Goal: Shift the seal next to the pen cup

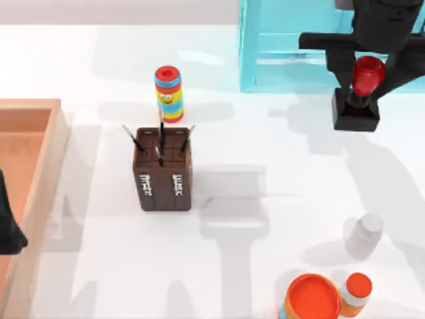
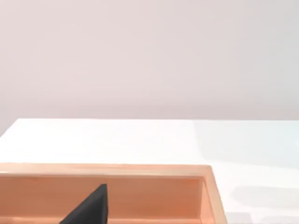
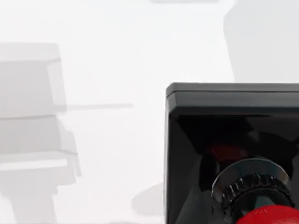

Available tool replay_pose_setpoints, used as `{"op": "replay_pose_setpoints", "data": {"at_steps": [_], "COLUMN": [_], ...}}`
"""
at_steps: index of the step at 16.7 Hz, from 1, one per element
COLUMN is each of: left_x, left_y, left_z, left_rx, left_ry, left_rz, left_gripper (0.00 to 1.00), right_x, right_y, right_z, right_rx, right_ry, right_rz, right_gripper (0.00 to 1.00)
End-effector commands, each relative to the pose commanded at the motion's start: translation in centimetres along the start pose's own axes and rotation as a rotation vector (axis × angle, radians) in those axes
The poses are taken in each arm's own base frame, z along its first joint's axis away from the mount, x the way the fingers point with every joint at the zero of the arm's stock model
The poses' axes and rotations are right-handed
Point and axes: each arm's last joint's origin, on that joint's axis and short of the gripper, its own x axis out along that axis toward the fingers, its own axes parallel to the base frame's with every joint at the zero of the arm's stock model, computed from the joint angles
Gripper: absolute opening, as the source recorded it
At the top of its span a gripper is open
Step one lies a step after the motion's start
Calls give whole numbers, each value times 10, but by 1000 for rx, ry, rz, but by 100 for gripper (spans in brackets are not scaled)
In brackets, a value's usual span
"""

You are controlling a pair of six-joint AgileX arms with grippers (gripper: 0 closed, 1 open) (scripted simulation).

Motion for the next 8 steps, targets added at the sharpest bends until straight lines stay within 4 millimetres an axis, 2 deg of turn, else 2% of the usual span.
{"op": "replay_pose_setpoints", "data": {"at_steps": [2, 5, 6, 8], "left_x": [0, 0, 0, 0], "left_y": [0, 0, 0, 0], "left_z": [0, 0, 0, 0], "left_rx": [0, 0, 0, 0], "left_ry": [0, 0, 0, 0], "left_rz": [0, 0, 0, 0], "left_gripper": [100, 100, 100, 100], "right_x": [-3, -6, -6, -6], "right_y": [43, 106, 122, 141], "right_z": [-10, -39, -49, -62], "right_rx": [-4, -41, -55, -69], "right_ry": [-30, -70, -79, -92], "right_rz": [7, 17, 19, 20], "right_gripper": [0, 0, 0, 0]}}
